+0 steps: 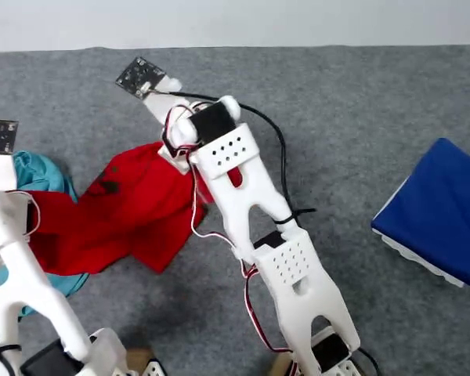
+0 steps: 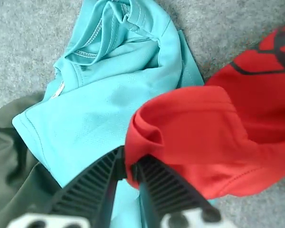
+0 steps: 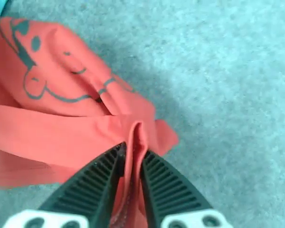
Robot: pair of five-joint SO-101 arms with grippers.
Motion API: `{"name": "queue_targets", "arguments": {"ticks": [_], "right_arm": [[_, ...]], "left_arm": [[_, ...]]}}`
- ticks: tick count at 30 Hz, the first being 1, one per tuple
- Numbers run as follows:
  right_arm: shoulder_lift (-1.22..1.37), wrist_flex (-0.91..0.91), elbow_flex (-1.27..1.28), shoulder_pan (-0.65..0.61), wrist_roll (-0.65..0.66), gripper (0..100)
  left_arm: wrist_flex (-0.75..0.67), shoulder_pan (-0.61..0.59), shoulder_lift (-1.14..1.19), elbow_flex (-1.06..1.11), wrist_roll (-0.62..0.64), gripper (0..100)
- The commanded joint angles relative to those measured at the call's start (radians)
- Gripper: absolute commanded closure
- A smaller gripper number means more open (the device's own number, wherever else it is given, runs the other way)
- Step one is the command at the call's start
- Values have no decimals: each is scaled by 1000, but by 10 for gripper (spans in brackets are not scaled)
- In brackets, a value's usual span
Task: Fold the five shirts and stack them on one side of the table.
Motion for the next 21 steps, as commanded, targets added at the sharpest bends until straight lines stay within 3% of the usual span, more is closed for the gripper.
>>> {"name": "queue_targets", "arguments": {"ticks": [1, 6, 11, 21], "right_arm": [[-71, 38, 89, 8, 9, 988], [-18, 38, 241, -4, 133, 957], [15, 36, 249, 4, 110, 876], [22, -1, 249, -41, 107, 889]], "left_arm": [[0, 5, -37, -33, 11, 994], [21, 5, -35, -22, 11, 994], [20, 5, -35, -7, 11, 994], [18, 5, -32, -5, 11, 994]]}}
